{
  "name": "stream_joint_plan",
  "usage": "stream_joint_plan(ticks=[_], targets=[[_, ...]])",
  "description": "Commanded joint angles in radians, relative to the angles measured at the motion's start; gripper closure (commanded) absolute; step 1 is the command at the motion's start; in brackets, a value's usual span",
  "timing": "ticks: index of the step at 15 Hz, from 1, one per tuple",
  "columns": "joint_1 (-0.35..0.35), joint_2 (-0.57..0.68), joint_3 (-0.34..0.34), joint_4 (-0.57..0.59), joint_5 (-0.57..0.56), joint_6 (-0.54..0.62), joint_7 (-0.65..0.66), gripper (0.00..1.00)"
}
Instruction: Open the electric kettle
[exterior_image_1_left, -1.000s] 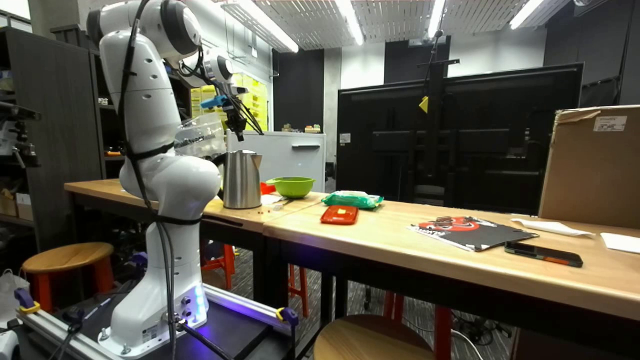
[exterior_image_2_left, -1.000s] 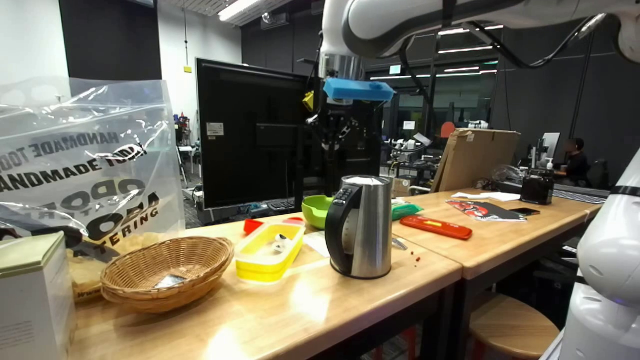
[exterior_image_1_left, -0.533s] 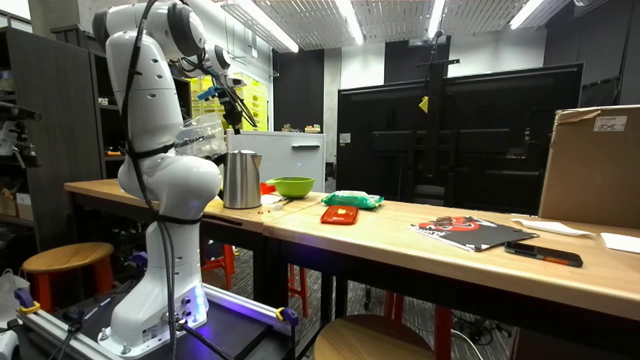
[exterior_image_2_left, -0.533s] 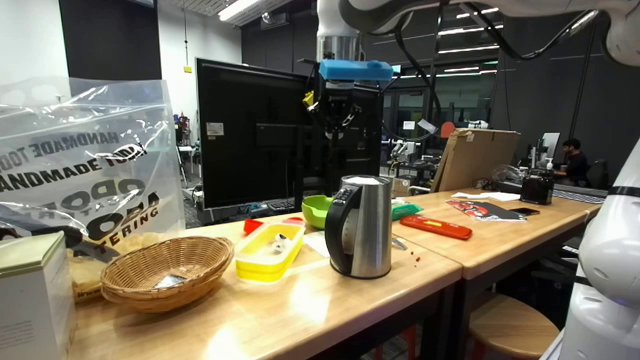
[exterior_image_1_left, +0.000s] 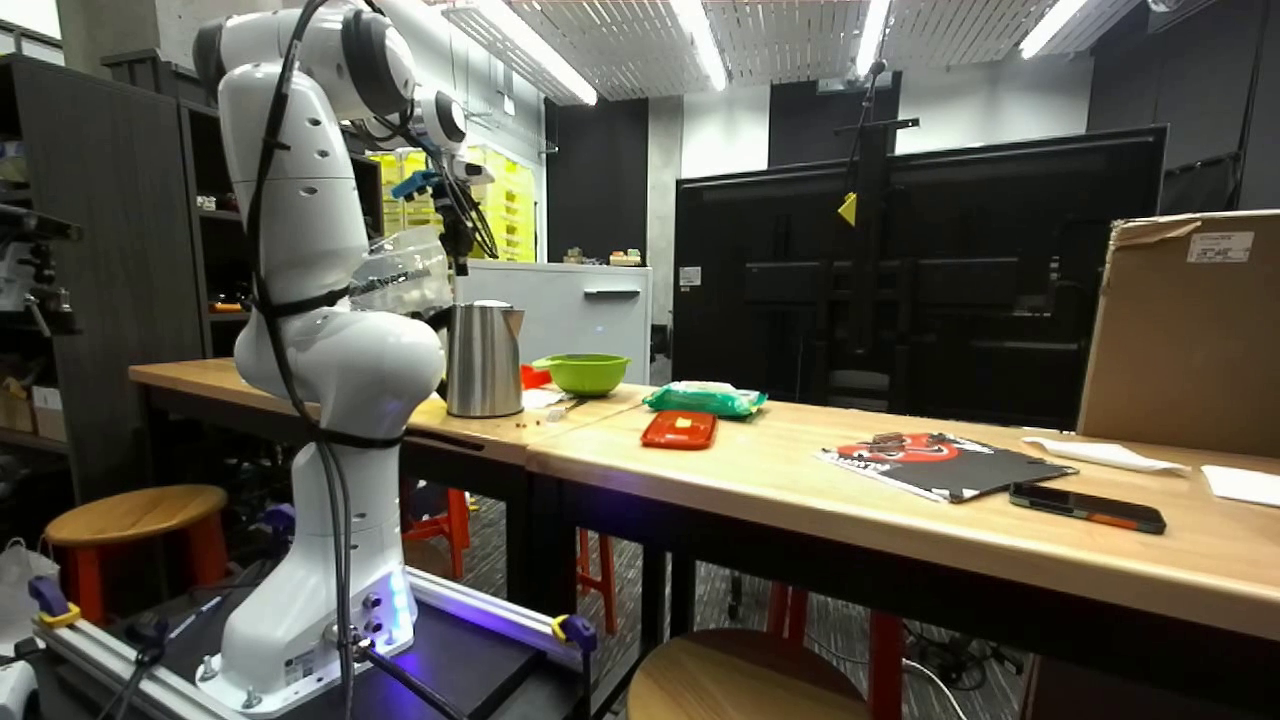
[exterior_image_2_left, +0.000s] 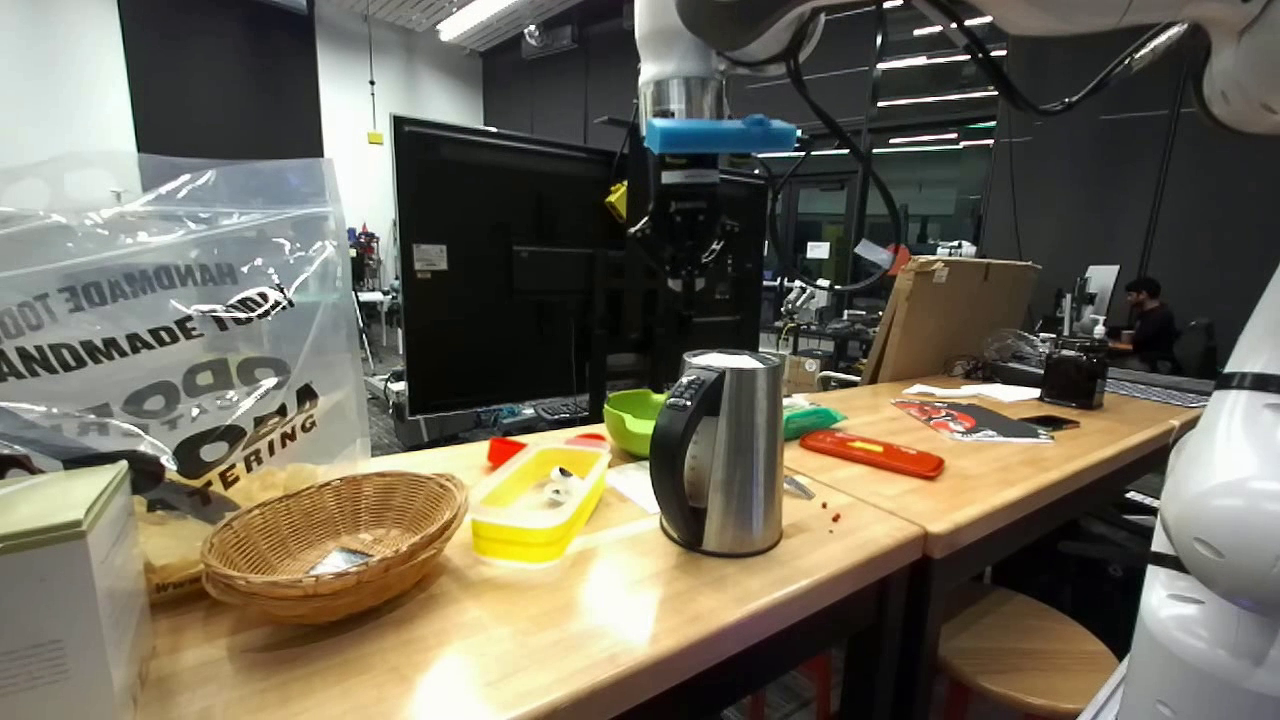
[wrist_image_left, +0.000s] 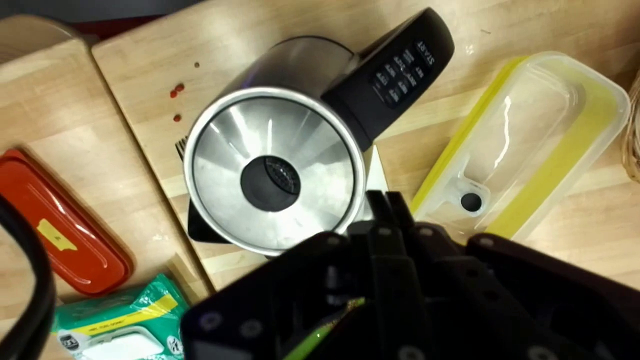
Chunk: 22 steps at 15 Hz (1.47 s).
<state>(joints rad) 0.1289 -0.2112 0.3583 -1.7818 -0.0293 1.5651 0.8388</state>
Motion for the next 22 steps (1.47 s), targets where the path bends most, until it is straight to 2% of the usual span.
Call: stream_joint_plan(ticks=[1, 11, 22], targets=[[0.019, -0.007, -0.038, -0.005, 0.042, -0.049, -0.006, 1.00], [0.008, -0.031, -0.103, -0.074, 0.093, -0.063, -0.085, 1.00], [0.006, -0.070, -0.110, -0.130, 0.099, -0.063, -0.077, 1.00]])
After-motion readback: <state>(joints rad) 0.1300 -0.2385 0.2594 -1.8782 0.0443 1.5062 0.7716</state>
